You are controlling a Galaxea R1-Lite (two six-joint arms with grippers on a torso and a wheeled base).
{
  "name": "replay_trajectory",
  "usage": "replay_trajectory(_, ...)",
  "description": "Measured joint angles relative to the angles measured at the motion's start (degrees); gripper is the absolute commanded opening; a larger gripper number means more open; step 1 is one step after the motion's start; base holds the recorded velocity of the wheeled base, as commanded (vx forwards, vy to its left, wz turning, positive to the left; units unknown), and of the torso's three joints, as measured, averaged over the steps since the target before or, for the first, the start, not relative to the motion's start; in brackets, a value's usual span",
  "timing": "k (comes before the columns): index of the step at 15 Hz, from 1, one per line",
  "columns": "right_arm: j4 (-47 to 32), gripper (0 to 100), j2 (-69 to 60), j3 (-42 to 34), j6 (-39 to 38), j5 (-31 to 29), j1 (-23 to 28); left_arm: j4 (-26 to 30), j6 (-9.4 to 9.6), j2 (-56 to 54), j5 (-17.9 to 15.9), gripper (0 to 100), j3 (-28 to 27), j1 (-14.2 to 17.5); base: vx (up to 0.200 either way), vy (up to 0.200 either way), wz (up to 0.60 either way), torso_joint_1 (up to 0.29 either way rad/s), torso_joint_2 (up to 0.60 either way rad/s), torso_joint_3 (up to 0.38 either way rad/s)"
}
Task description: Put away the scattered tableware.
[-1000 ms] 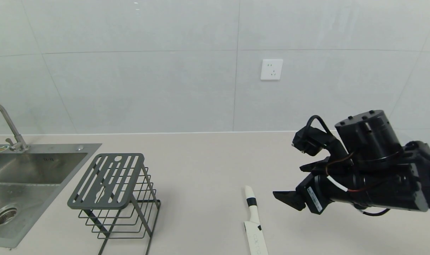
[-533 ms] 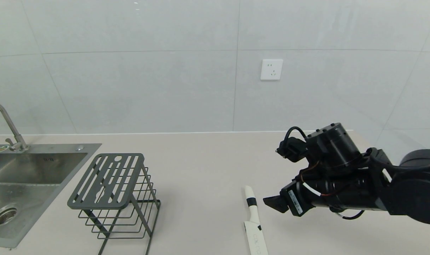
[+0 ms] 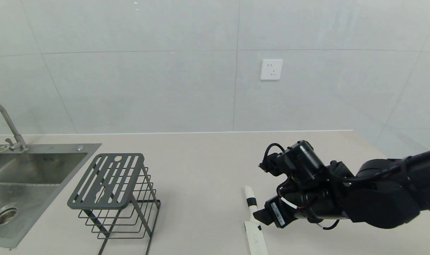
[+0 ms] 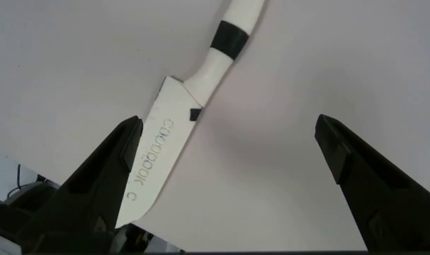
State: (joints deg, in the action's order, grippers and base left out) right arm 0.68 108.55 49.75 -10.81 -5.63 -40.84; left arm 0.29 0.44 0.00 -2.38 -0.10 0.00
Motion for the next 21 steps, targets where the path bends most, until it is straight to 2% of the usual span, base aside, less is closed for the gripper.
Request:
replay_trajectory(2,0.0,100,2.9,1.8,-3.6,-0.2,-2.8,0.0,0.02,0.0,0.0,100,0.0,0.0,0.0,0.0,0.0,0.0,0.0,0.0)
replay_trajectory(6,-0.1,100,7.0,2.5,-4.5,-0.2,-6.4,0.0,0.0,0.0,0.0,100,0.0,0.0,0.0,0.0,0.0,0.0,0.0,0.0)
replay_trajectory(13,0.0,100,9.4,1.9,-13.9,0.0,-6.9,0.0,0.0,0.0,0.1,100,0.0,0.0,0.0,0.0,0.0,0.0,0.0,0.0)
replay_trajectory(19,0.2,100,9.8,1.8,-14.8,1.0,-6.6,0.0,-0.11,0.0,0.1,100,0.0,0.0,0.0,0.0,0.0,0.0,0.0,0.0)
replay_trajectory(21,2.4,100,10.3,1.9,-14.8,1.9,-6.5,0.0,-0.11,0.0,0.1,100,0.0,0.0,0.0,0.0,0.0,0.0,0.0,0.0)
